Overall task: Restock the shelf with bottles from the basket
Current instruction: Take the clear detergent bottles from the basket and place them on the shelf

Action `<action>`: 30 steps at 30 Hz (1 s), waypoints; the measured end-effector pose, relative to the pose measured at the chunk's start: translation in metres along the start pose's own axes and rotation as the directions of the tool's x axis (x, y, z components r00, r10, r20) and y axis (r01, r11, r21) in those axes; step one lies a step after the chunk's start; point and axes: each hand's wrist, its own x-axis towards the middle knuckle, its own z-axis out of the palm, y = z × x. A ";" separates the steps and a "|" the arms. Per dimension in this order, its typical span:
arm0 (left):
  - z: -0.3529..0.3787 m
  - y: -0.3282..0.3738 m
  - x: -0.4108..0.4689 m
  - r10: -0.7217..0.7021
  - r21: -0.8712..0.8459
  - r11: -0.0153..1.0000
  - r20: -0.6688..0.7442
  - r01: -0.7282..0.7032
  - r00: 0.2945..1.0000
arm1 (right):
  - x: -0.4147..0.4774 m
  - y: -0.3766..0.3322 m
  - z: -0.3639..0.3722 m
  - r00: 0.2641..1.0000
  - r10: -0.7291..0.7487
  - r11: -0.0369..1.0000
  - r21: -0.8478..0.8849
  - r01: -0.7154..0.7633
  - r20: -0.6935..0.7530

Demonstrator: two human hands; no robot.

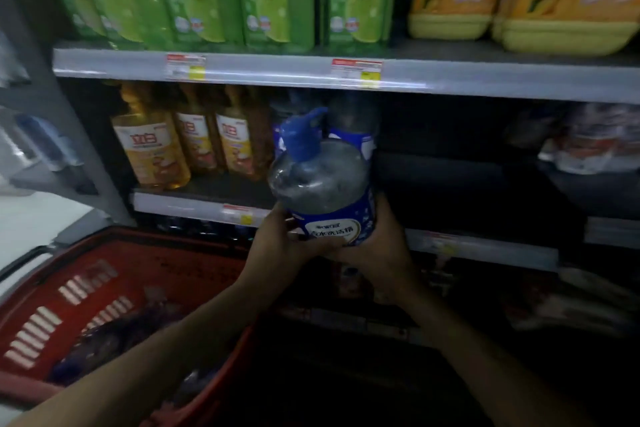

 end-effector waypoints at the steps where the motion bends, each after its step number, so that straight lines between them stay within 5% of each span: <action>1: 0.016 -0.002 0.005 0.031 0.017 0.999 -0.019 -0.031 0.999 | 0.004 0.004 -0.012 0.999 -0.014 0.998 -0.065 0.012 -0.033; 3: 0.049 -0.004 0.013 0.087 0.013 0.996 -0.048 -0.087 0.995 | 0.012 0.013 -0.033 0.991 -0.060 0.983 -0.178 0.038 -0.118; 12: 0.131 -0.007 0.083 0.312 0.071 0.946 0.066 -0.316 0.948 | 0.049 0.083 -0.089 0.891 0.031 0.990 -0.108 -0.089 -0.454; 22: 0.168 -0.020 0.143 0.403 0.146 0.885 0.230 -0.441 0.886 | 0.080 0.112 -0.120 0.890 0.124 0.984 -0.064 -0.169 -0.438; 30: 0.192 -0.043 0.180 0.357 0.043 0.933 -0.005 -0.357 0.934 | 0.142 0.128 -0.116 0.852 0.212 0.969 -0.013 -0.248 -0.478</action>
